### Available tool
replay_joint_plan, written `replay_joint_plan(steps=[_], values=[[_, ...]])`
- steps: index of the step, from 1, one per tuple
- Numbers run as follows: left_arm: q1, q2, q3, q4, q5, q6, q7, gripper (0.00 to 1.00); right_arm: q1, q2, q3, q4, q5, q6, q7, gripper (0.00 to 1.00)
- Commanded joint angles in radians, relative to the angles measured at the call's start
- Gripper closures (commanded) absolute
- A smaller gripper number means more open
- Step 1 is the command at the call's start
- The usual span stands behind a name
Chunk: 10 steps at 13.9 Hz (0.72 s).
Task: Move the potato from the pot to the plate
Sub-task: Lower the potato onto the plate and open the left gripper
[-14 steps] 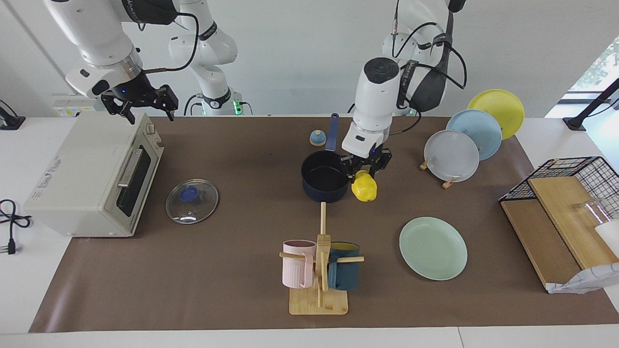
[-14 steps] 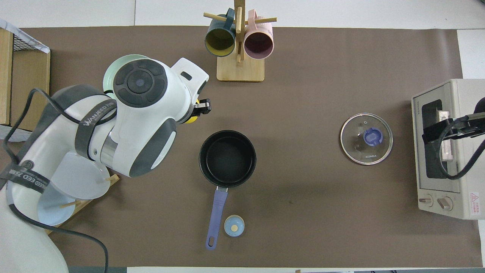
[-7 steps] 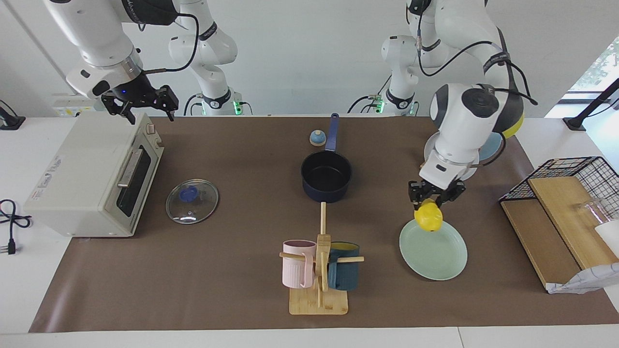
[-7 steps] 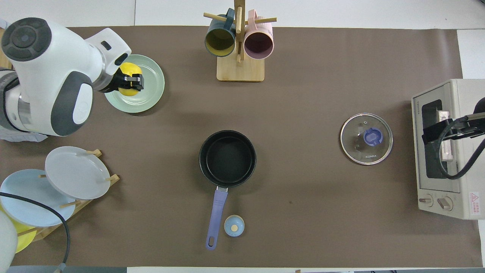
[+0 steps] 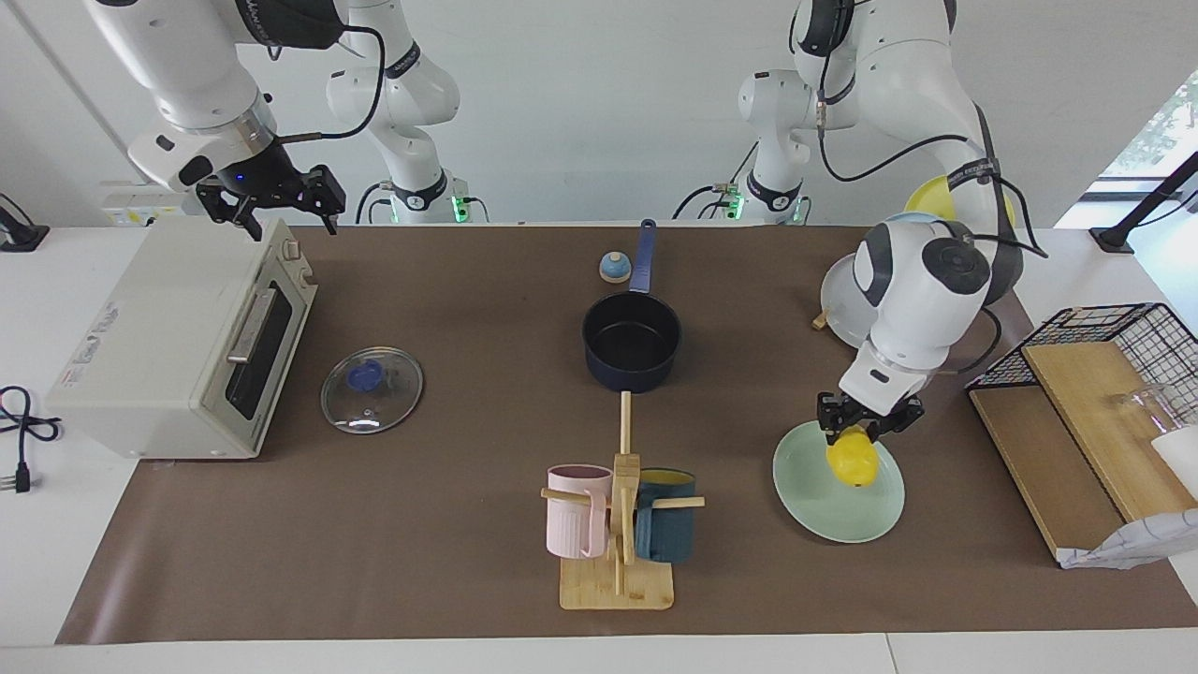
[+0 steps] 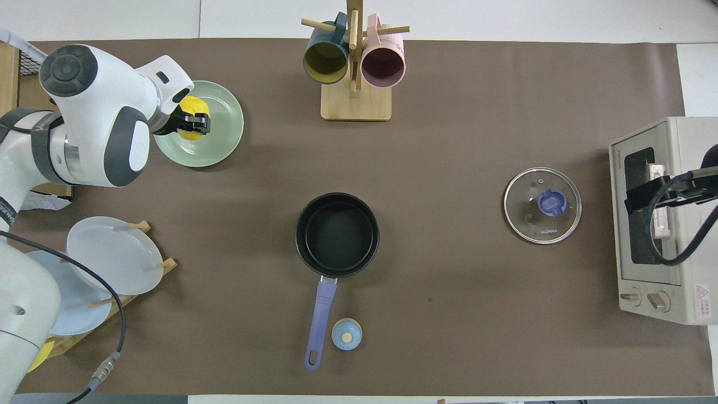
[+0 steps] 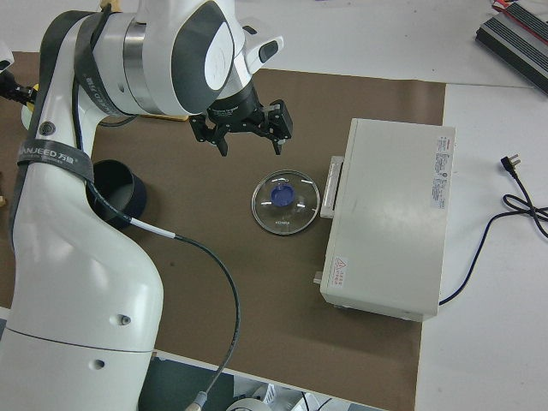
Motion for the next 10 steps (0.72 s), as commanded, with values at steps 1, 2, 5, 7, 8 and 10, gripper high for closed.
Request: replay_joint_plan(steps=[1,2,5,7,8,10], values=[[0.020,0.027,0.000,-0.001,-0.007,0.049,0.033,1.00,-0.009,-0.023,0.006,-0.027,0.011,0.019,0.010,0.00],[0.029,0.025,-0.003,-0.001,-0.007,0.043,0.041,1.00,-0.009,-0.023,0.005,-0.029,0.011,0.019,0.010,0.00],[0.036,0.025,0.000,-0.009,-0.007,0.039,0.055,1.00,-0.009,-0.023,0.006,-0.029,0.011,0.019,0.010,0.00],[0.036,0.024,0.000,-0.007,-0.007,0.037,0.055,0.01,-0.010,-0.023,0.006,-0.027,0.011,0.019,0.010,0.00],[0.036,0.021,0.000,-0.001,-0.007,0.037,0.052,0.00,-0.009,-0.023,0.005,-0.027,0.011,0.018,0.010,0.00],[0.044,0.002,0.002,0.013,-0.008,0.031,0.052,0.00,-0.009,-0.023,0.006,-0.027,0.011,0.019,0.010,0.00]])
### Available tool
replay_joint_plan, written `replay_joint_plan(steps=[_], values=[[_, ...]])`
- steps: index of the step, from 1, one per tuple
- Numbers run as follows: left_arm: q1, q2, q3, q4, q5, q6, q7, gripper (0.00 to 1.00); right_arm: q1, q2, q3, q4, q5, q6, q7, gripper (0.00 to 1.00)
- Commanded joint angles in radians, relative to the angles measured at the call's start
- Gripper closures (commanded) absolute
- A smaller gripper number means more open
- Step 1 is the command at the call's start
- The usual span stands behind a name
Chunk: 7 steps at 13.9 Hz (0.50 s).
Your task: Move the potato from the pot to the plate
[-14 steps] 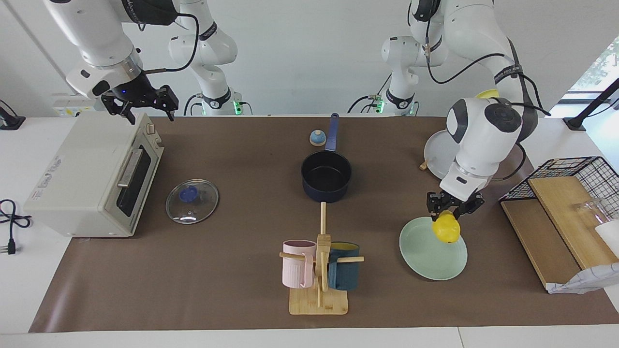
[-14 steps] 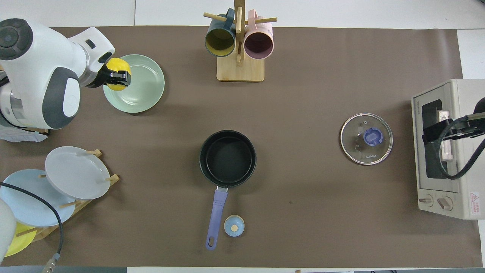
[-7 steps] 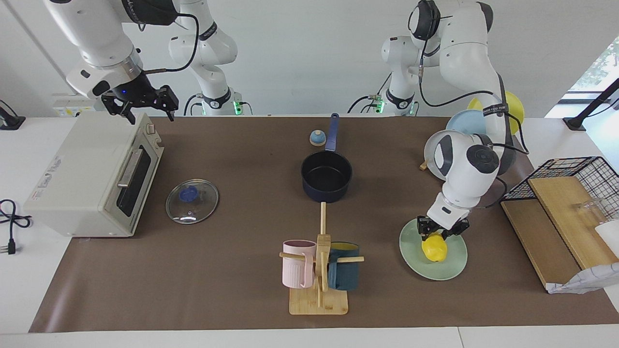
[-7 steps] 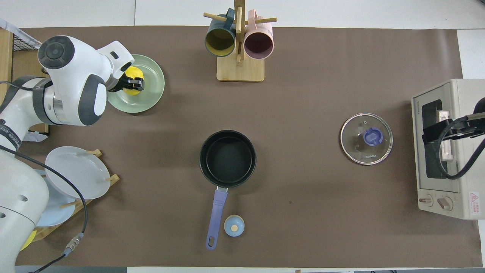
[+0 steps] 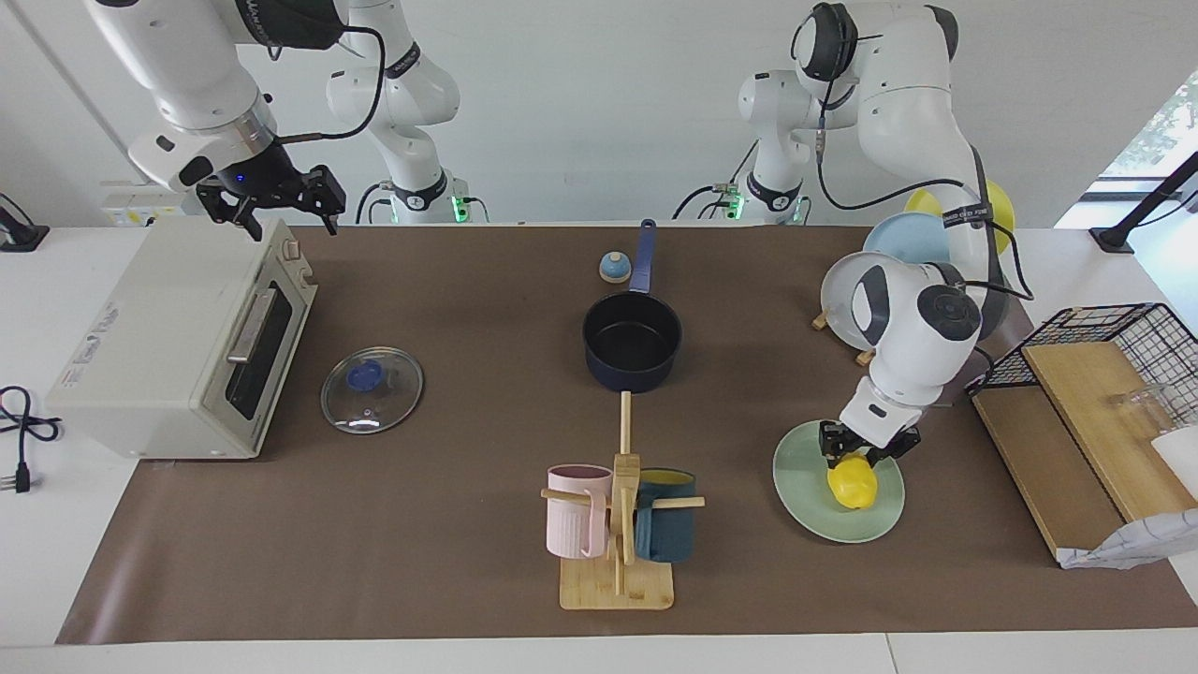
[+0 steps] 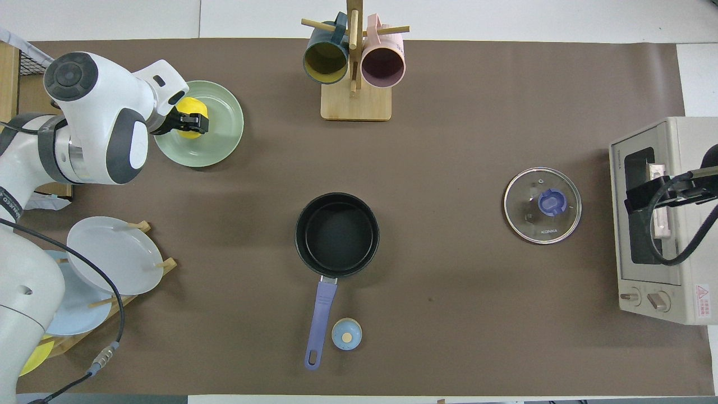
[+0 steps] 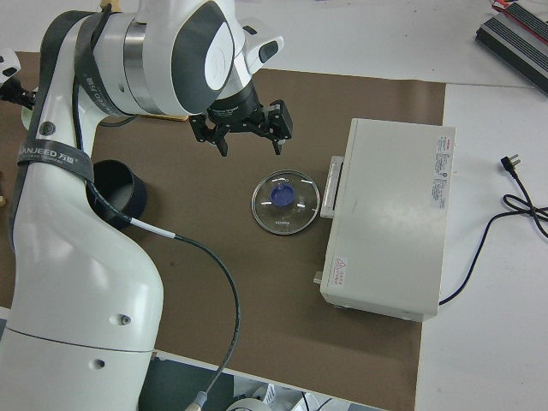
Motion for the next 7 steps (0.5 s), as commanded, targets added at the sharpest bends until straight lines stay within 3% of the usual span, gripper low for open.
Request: replay_joint_plan(steps=[1,7], values=[[0.018,-0.058,-0.002,0.016,-0.008,-0.030,0.015,0.00,-0.009,-0.022,0.006,-0.027,0.011,0.018,0.010,0.00],[0.032,-0.325,0.014,0.036,-0.004,-0.390,-0.034,0.00,-0.009,-0.022,0.005,-0.028,0.011,0.019,0.010,0.00]])
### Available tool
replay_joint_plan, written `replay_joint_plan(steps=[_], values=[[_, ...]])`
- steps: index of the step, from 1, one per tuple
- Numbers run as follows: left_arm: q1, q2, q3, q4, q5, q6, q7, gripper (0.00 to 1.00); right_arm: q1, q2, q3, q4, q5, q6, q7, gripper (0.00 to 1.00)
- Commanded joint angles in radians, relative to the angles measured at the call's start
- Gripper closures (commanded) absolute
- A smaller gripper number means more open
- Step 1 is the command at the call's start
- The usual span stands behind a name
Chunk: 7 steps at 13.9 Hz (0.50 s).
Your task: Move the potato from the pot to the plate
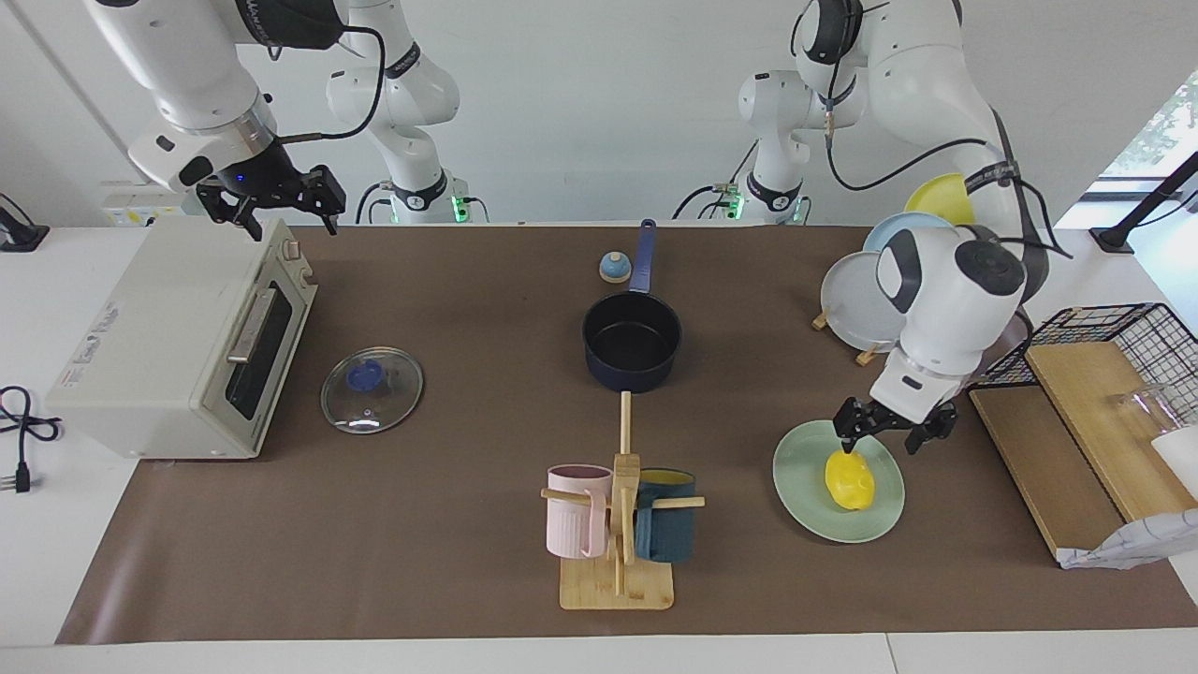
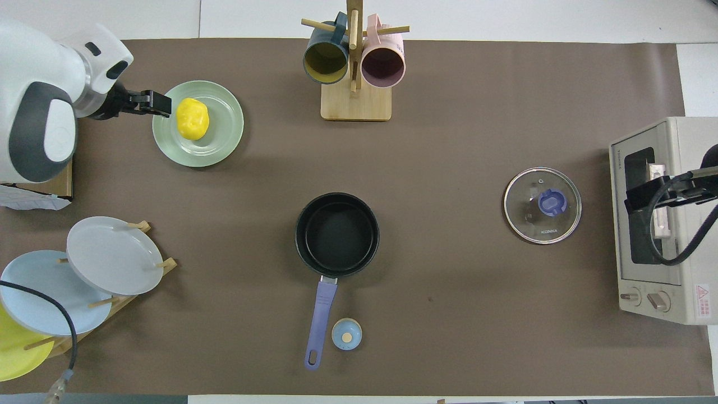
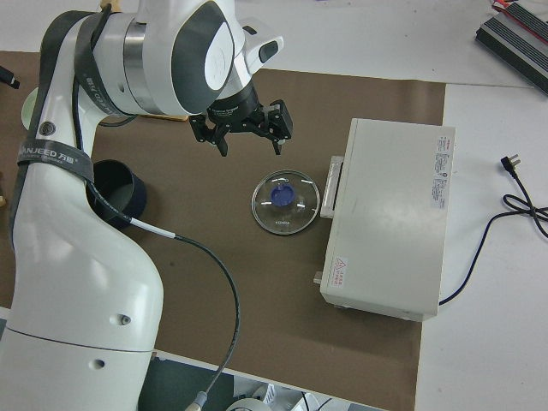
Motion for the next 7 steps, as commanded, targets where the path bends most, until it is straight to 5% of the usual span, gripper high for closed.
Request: replay_joint_plan(steps=[1,7], values=[[0.012,-0.157,0.007,-0.031,-0.001,-0.178,-0.011,0.00,-0.009,-0.022,0.005,-0.028,0.011,0.019,0.010,0.00],[0.004,-0.317,0.019,-0.036,-0.001,-0.428,-0.014,0.00,-0.009,-0.024,0.006,-0.028,0.011,0.019,0.010,0.00]])
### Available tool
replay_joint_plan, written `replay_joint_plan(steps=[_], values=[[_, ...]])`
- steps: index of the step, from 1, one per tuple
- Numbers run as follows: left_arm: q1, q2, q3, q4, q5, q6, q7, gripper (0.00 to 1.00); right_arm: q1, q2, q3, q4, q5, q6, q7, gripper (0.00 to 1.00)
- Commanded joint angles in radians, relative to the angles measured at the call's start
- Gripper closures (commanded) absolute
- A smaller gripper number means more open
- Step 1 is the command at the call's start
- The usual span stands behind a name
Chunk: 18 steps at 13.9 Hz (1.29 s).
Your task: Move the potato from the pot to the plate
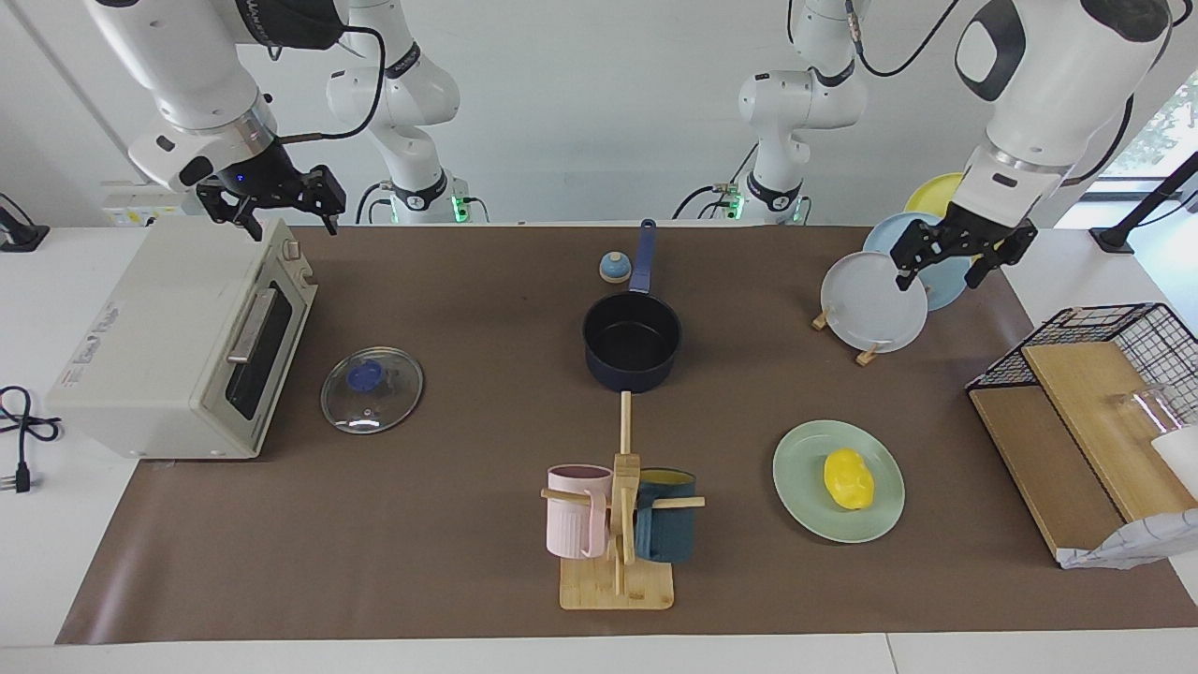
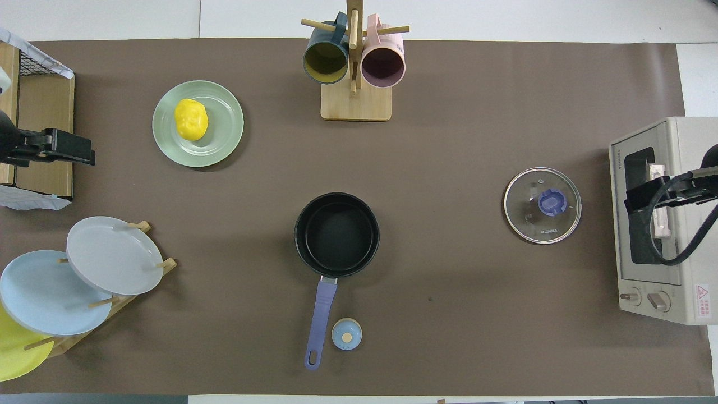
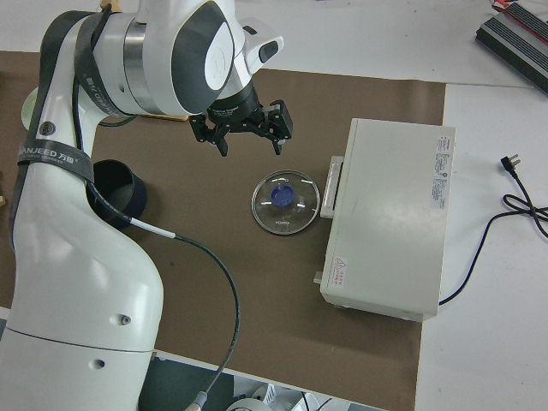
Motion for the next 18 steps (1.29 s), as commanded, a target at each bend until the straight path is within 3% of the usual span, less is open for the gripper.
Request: replay_joint_plan(steps=[1,4,6,18], values=[[-0.005,-0.048,-0.003,-0.041,-0.001,-0.048,-0.015,0.00,-0.009,-0.022,0.005,-0.028,0.011,0.018,0.010,0.00],[0.021,-0.077,-0.030,-0.090,-0.002,-0.045,-0.032,0.00,-0.009,-0.022,0.006,-0.028,0.012,0.018,0.010,0.00],[0.093,-0.078,-0.113,-0.097,-0.005,-0.029,-0.036,0.00,-0.009,-0.022,0.005,-0.028,0.011,0.019,0.010,0.00],[0.070,-0.059,-0.107,-0.008,-0.068,-0.144,-0.036,0.00,-0.009,-0.024,0.005,-0.028,0.011,0.019,0.010,0.00]])
